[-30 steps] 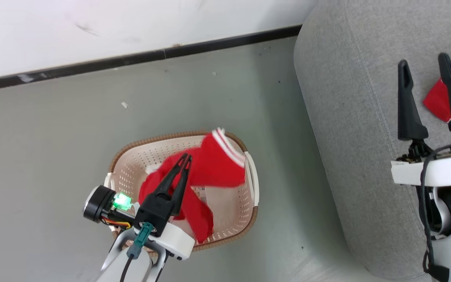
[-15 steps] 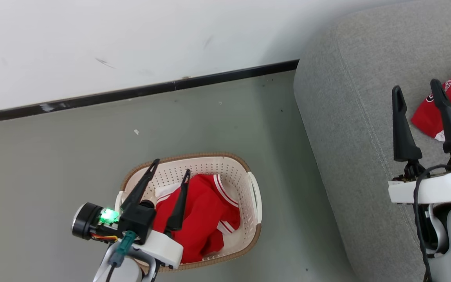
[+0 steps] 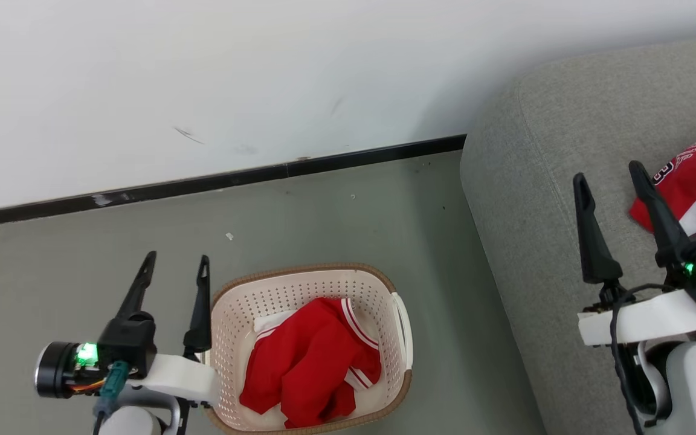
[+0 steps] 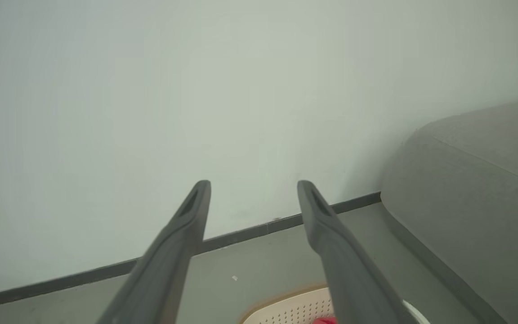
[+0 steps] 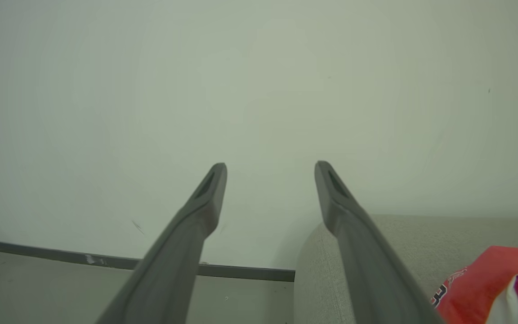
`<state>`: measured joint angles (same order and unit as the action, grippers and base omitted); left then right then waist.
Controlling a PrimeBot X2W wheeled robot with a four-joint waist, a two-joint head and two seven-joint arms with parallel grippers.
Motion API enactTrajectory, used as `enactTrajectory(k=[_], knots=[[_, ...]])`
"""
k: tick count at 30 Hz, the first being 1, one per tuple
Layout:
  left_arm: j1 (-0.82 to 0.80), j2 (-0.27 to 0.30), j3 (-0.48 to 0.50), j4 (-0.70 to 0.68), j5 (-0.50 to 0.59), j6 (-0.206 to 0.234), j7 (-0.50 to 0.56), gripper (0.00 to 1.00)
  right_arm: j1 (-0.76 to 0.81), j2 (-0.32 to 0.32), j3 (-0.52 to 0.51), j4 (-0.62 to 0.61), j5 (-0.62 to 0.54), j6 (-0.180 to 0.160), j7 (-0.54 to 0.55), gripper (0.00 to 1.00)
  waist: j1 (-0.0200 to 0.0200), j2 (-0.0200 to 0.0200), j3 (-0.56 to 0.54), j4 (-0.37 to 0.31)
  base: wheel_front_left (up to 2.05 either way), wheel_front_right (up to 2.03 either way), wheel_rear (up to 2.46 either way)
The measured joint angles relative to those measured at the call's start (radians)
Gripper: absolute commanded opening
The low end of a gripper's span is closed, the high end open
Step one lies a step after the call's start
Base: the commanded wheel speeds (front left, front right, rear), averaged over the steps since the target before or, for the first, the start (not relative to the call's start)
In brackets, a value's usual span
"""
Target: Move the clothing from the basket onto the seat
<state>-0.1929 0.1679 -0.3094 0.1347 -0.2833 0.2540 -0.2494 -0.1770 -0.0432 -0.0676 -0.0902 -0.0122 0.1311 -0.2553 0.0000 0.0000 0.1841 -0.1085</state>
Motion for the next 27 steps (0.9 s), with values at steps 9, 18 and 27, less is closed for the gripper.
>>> enactTrajectory(k=[9,18,27], knots=[[0.067,0.028,0.092,-0.014,-0.043,0.032,0.0,1.0,0.077,0.0,0.021,0.034,0.0,0.0,0.0,1.0,0.0,0.0,-0.058,0.015,0.0,0.0,0.0],[0.142,0.034,0.141,-0.028,-0.075,0.045,0.0,1.0,0.15,0.001,0.044,0.063,0.002,0.0,0.007,1.0,0.0,0.0,-0.114,0.03,0.0,0.0,0.0],[0.193,0.031,0.14,-0.037,-0.105,0.043,0.0,1.0,0.199,0.002,0.052,0.073,0.013,0.0,0.019,1.0,-0.0001,0.0,-0.161,0.043,0.0,0.0,0.0]])
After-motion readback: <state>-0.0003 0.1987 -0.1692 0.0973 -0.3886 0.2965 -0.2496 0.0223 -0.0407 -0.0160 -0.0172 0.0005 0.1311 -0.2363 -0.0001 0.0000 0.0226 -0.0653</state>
